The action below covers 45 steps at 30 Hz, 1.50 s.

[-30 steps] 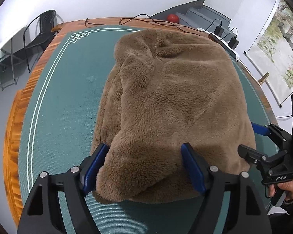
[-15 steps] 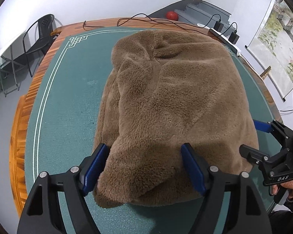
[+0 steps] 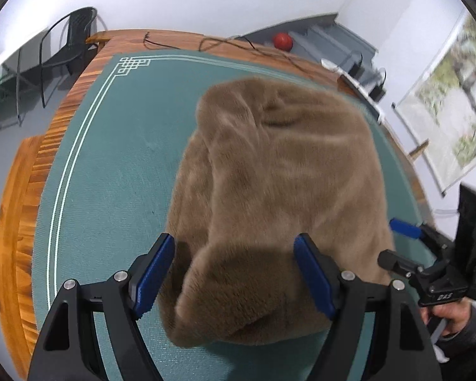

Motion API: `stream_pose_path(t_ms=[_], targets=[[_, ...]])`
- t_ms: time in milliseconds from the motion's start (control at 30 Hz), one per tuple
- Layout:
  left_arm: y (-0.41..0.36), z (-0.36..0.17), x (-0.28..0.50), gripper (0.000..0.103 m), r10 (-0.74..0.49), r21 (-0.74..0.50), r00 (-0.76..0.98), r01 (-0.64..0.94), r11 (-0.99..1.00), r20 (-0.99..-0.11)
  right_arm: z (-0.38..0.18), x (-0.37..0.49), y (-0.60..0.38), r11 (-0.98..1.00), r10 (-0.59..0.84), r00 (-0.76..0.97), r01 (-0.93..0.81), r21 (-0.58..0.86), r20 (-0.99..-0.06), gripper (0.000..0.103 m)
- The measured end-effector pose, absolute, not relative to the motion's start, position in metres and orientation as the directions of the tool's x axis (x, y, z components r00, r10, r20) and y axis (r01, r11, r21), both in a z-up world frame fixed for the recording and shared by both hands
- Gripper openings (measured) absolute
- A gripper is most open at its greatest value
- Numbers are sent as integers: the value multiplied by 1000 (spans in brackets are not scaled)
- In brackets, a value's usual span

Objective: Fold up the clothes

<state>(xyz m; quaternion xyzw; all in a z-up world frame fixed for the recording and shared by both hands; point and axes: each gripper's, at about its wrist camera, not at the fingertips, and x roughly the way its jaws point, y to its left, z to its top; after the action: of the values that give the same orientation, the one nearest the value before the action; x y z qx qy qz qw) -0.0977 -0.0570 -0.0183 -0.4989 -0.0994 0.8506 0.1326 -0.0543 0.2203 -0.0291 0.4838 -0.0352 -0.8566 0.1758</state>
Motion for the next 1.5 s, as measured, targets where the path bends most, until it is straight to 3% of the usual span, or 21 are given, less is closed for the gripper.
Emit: stream_pose_path(t_ms=[267, 533, 733, 1200, 1500], targets=[[-73, -16, -130, 81, 330, -323, -474, -98, -941, -816, -22, -90, 238, -931, -365, -500, 169, 325, -786, 102], [-98, -54, -171, 81, 534, -545, -358, -78, -834, -766, -25, -122, 255, -904, -417, -492, 136, 406, -764, 102], [-95, -69, -183, 81, 566, -568, -298, -90, -818, -768, -39, -139, 259, -853, -510, -438, 146, 501, -740, 102], [-111, -103, -189, 81, 747, -761, -194, -1, -648, -636, -76, -164, 257, -717, -673, -340, 85, 691, -657, 102], [-105, -107, -195, 82, 802, -810, -149, -10, -586, -578, -94, -176, 256, -634, -748, -287, 46, 772, -598, 102]])
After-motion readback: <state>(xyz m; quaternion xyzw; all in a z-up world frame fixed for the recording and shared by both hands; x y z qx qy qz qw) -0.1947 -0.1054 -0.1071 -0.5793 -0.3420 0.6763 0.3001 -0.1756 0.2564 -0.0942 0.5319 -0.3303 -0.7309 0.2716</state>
